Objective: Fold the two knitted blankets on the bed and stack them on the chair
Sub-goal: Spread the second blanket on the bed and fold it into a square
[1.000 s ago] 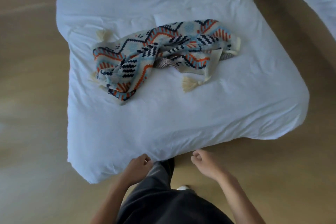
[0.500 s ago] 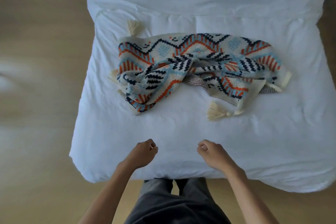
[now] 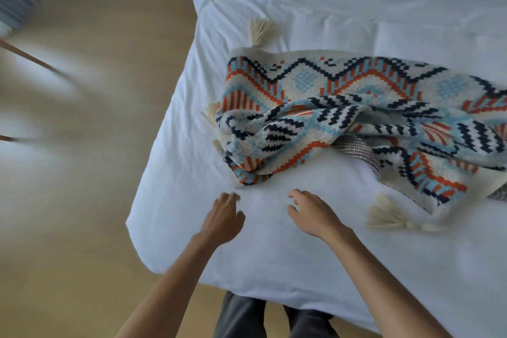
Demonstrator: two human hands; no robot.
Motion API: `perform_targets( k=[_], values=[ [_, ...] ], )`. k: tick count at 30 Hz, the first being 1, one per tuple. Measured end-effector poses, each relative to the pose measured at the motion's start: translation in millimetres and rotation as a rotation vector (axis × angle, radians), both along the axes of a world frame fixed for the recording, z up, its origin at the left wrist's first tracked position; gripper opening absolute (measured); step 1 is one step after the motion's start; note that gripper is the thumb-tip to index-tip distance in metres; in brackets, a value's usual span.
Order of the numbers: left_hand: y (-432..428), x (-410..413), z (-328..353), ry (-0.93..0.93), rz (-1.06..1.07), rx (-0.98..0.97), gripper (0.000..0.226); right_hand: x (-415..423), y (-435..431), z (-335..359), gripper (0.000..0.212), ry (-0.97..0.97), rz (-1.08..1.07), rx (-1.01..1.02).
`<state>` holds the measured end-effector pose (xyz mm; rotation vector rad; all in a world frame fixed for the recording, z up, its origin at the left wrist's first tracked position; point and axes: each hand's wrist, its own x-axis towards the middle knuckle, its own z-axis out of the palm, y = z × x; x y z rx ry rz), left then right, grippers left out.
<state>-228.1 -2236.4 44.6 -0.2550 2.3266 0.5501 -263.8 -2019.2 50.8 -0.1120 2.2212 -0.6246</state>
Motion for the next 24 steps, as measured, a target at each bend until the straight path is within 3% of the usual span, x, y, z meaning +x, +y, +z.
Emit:
perform_targets(
  k=[4, 6, 10, 13, 16, 20, 22, 24],
  values=[
    [-23.6, -59.1, -26.5, 0.368, -0.085, -0.108, 0.069, -20.5, -36.6, -40.5, 0.046, 0.287, 0.164, 0.052],
    [-36.1, -82.9, -43.1, 0.441, -0.215, -0.141, 0.072, -28.8, -50.6, -57.2, 0.050, 0.426, 0.253, 0.109],
    [-59.9, -107.2, -80.6, 0.305, -0.524, -0.266, 0.075, -35.7, -71.4, -82.8, 0.052, 0.485, 0.332, 0.234],
    [-68.8, -108.3, -98.2, 0.380, -0.646, -0.328, 0.062, -37.7, -79.5, -96.2, 0.033, 0.515, 0.303, 0.295],
    [-74.4, -99.0, -103.9, 0.507, -0.587, -0.191, 0.037, -38.9, -85.7, -101.8, 0.018, 0.609, 0.222, 0.261],
    [-97.5, -72.3, -95.6, 0.474, -0.480, -0.027, 0.032, -23.8, -92.8, -90.7, 0.004, 0.660, 0.057, 0.183],
    [-114.0, -51.6, -90.6, 0.408, -0.485, -0.018, 0.025, -4.7, -98.5, -85.5, 0.010, 0.657, 0.053, 0.120],
    [-127.4, -30.0, -89.1, 0.270, -0.526, -0.073, 0.025, 18.0, -105.4, -84.4, 0.022, 0.529, 0.145, 0.115]
  ],
)
